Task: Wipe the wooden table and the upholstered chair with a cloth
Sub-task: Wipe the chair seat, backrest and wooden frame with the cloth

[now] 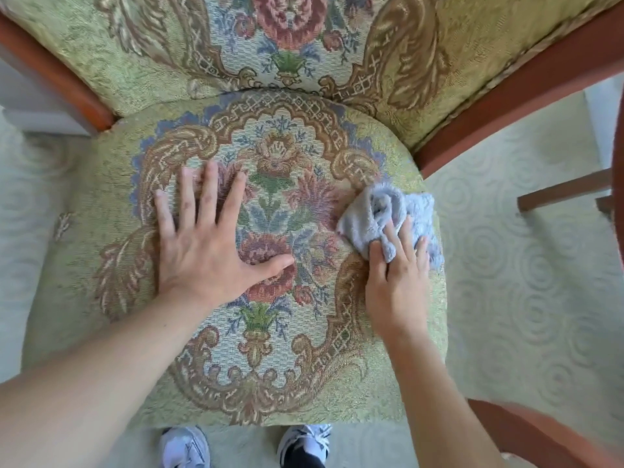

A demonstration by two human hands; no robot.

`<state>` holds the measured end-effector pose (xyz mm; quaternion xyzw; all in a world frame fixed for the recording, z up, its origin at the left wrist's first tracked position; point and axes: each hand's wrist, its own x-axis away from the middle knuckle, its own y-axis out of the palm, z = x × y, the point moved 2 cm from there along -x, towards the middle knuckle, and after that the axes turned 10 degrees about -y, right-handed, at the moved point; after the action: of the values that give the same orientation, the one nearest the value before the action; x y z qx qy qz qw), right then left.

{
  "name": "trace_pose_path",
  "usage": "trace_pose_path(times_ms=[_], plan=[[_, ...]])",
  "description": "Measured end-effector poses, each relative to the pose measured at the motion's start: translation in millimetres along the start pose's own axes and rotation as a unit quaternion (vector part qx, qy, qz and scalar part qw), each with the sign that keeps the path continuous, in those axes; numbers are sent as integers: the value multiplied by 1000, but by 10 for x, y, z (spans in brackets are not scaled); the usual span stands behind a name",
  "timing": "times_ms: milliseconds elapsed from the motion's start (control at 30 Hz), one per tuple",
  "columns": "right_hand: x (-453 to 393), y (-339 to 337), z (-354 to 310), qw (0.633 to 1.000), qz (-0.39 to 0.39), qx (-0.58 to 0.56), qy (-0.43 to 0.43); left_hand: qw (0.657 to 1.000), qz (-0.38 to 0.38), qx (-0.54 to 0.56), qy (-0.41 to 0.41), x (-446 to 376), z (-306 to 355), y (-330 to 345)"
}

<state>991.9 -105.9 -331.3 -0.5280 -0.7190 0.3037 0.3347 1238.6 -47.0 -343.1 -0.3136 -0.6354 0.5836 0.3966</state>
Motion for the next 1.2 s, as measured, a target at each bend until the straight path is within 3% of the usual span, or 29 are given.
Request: trace_pose_path(times_ms=[200,600,767,900,1200], plan=[[787,298,-303,994,-65,77,-53,1000,9,-10,7,-12,-30,52],[-1206,418,-829,975,-74,193,-84,999,43,-5,15,-2,-25,92],[-1429,498,-1088,932,-155,250,-213,998,53,-13,13,-2,-35,136],[-1316,430,-1076,925,-179,213,-257,998,60,-14,9,0,-45,155],[-219,345,-768,959,-93,160,-215,999,32,16,9,-14,-51,101]])
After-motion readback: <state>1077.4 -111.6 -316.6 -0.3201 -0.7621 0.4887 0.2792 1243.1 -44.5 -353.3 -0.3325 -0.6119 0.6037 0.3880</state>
